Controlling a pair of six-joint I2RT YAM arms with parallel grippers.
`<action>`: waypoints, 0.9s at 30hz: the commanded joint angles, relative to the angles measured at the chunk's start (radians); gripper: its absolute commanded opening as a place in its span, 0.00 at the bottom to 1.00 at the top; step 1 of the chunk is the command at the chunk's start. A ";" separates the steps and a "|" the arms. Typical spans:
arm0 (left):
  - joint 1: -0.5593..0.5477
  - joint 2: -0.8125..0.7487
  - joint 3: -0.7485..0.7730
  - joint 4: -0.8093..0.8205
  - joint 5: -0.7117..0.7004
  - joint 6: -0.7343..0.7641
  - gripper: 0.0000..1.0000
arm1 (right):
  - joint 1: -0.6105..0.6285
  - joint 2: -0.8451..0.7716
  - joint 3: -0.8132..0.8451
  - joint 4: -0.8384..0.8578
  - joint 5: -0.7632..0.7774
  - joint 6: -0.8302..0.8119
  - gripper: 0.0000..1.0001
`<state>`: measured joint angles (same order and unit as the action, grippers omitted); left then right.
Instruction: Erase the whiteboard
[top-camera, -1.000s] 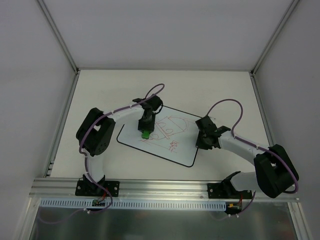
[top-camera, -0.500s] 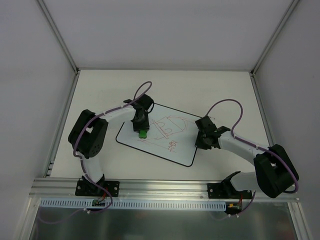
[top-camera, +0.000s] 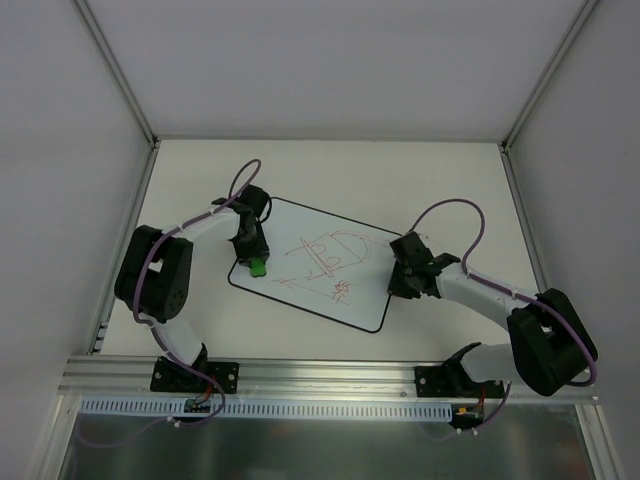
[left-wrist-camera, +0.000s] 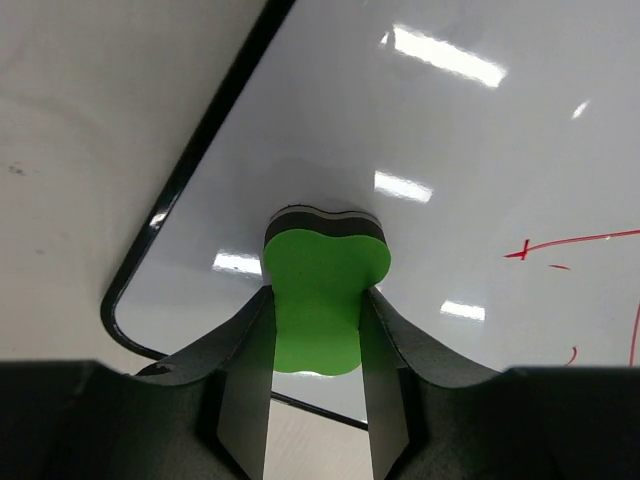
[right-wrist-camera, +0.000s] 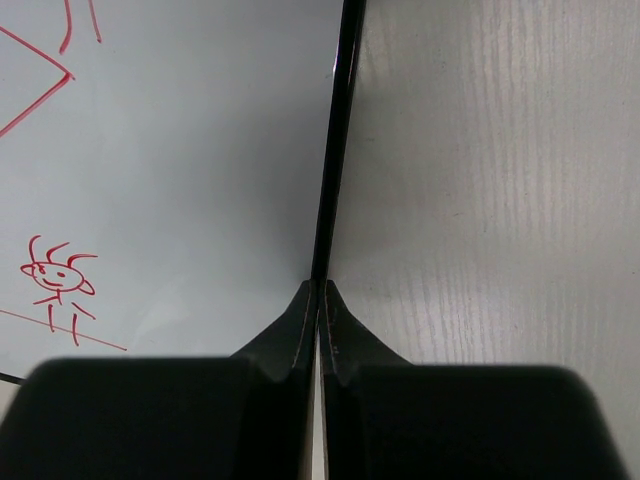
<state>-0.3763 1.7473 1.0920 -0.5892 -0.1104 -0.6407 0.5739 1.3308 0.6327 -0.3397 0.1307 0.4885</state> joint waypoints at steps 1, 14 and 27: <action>0.057 0.008 -0.083 -0.129 -0.077 0.019 0.00 | 0.006 0.010 -0.030 -0.044 0.003 0.004 0.00; 0.119 0.000 -0.072 -0.130 -0.052 0.055 0.00 | 0.006 0.033 -0.034 -0.012 -0.009 -0.002 0.00; -0.301 0.181 0.078 -0.129 0.066 -0.046 0.00 | 0.006 0.091 -0.053 0.047 -0.025 0.035 0.00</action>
<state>-0.5507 1.8141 1.1706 -0.7025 -0.1654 -0.6353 0.5735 1.3540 0.6292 -0.2943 0.0975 0.4957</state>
